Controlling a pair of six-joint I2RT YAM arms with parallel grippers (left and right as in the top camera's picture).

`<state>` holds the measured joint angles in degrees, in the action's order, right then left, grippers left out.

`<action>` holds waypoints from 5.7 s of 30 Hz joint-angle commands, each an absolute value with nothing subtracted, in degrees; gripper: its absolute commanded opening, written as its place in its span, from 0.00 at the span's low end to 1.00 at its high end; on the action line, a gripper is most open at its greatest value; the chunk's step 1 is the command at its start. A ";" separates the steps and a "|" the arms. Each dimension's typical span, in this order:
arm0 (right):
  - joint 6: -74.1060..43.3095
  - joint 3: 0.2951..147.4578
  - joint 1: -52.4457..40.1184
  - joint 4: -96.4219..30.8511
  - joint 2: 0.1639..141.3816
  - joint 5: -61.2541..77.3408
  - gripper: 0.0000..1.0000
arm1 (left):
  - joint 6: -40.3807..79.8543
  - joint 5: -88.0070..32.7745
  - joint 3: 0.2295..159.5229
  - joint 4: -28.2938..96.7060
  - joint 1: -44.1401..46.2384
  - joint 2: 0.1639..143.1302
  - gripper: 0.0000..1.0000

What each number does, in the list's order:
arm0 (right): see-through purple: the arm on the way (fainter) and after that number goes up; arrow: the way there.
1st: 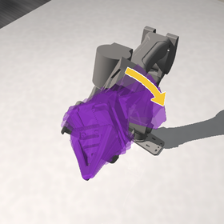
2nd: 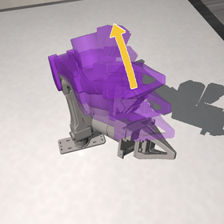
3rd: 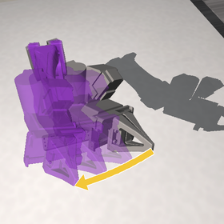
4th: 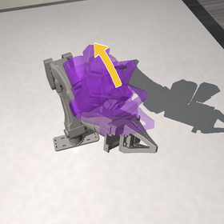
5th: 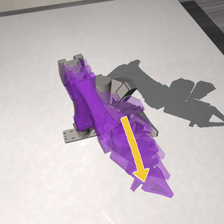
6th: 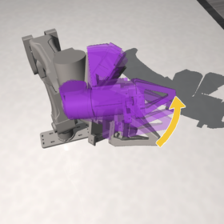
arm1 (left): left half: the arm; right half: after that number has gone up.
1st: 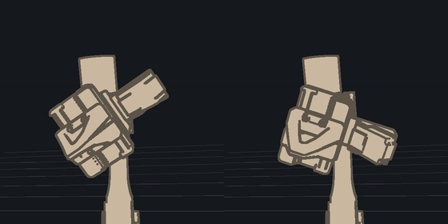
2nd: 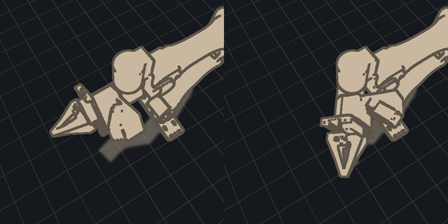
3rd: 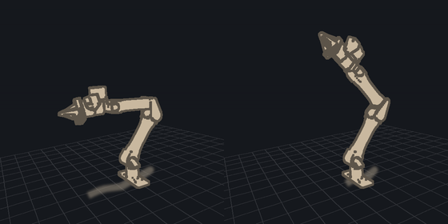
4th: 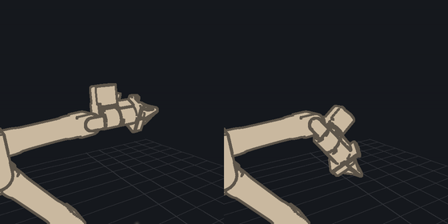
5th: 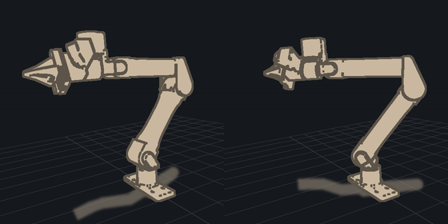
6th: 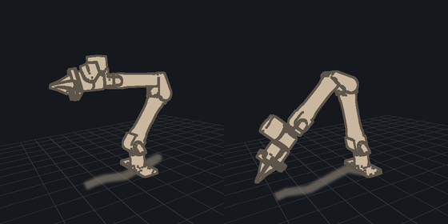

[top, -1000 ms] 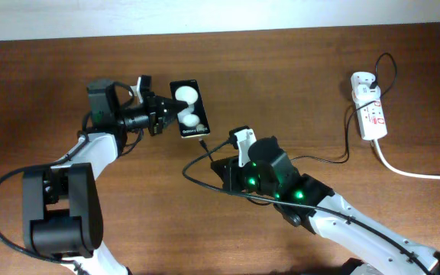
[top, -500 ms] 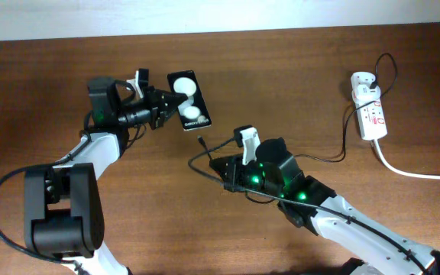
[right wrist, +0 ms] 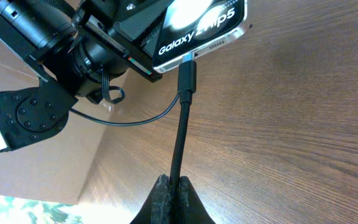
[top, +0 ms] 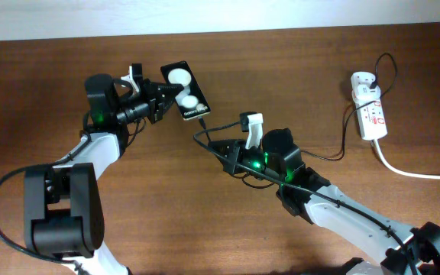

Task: Plug charger to phone and switch on socket
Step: 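Raise the cable plug with the right gripper toward the phone's bottom port, then push the USB-C plug into the phone port held by the left gripper, then release the plug with the right gripper and lower the phone with the left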

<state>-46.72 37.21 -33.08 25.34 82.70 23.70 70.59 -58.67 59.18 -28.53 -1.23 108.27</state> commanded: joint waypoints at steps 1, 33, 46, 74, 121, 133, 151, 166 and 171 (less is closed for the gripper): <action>-46.98 36.58 -32.93 25.78 83.11 25.04 0.04 | 70.46 -58.67 60.31 -29.56 -1.10 108.01 0.00; -47.03 36.40 -32.91 26.00 83.79 21.21 0.04 | 70.22 -58.57 60.31 -30.00 0.27 108.01 0.00; -47.00 36.40 -32.91 27.07 83.74 22.70 0.04 | 69.60 -58.61 60.31 -29.98 0.27 108.01 0.00; -47.03 36.40 -31.38 26.41 83.74 22.15 0.04 | 69.58 -58.65 60.31 -29.98 -0.16 108.01 0.00; -46.78 36.42 -31.38 30.24 83.74 14.55 0.04 | 57.28 -69.25 60.25 -29.52 6.35 107.98 0.00; -28.60 36.42 -28.75 2.94 64.97 14.28 0.89 | 51.22 -68.58 60.25 -27.05 3.05 107.98 0.00; -24.23 36.42 -28.73 -11.38 56.93 9.17 0.90 | 28.53 -37.08 60.25 2.00 6.26 108.01 0.00; -24.47 36.42 -28.75 -11.88 56.93 9.87 0.91 | 28.62 -22.00 60.25 13.89 6.35 108.01 0.65; -24.93 36.42 -28.75 -11.88 56.93 10.07 0.91 | 28.60 -21.96 60.27 15.88 6.22 107.98 0.99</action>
<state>-25.06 36.21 -28.95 -12.01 57.63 9.96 29.08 -23.20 60.45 14.26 6.31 107.98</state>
